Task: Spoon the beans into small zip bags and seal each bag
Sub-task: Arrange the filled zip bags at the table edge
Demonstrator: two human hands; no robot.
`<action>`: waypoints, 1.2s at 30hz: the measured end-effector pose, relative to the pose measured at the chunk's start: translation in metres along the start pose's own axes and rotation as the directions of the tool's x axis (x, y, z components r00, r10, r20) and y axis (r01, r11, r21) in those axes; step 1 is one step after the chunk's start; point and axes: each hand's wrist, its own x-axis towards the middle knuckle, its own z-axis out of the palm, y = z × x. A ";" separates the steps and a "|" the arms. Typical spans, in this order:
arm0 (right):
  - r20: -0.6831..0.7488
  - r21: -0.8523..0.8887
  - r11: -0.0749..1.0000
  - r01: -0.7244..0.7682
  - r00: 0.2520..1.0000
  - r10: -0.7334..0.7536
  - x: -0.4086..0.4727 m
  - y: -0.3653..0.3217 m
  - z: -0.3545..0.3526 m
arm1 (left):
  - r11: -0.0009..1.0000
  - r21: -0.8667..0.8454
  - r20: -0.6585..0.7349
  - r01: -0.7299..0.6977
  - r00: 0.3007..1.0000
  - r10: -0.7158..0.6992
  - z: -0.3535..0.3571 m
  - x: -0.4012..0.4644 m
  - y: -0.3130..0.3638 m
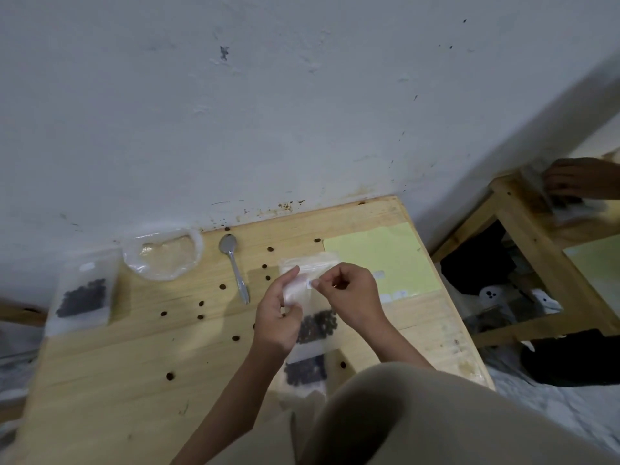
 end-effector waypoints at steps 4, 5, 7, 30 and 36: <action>-0.013 -0.060 0.998 0.015 1.000 -0.016 -0.007 -0.003 0.007 | 0.997 -0.080 -0.013 -0.009 1.000 0.008 -0.003 -0.012 0.003; -0.019 -0.070 0.997 0.024 1.000 -0.025 -0.010 -0.004 0.009 | 0.995 -0.101 -0.022 -0.014 1.000 0.012 -0.005 -0.013 0.004; -0.024 -0.080 0.996 0.047 0.999 -0.049 -0.015 -0.008 0.013 | 0.991 -0.130 -0.047 -0.023 0.999 0.017 -0.010 -0.016 0.005; 0.027 0.035 0.982 0.188 0.982 -0.189 -0.085 -0.050 0.140 | 0.870 -0.480 -0.272 0.114 0.923 -0.272 -0.177 -0.037 -0.008; 0.248 0.123 0.991 0.058 0.965 -0.088 -0.104 -0.058 0.198 | 0.886 -0.459 -0.324 0.064 0.917 -0.234 -0.245 -0.034 -0.028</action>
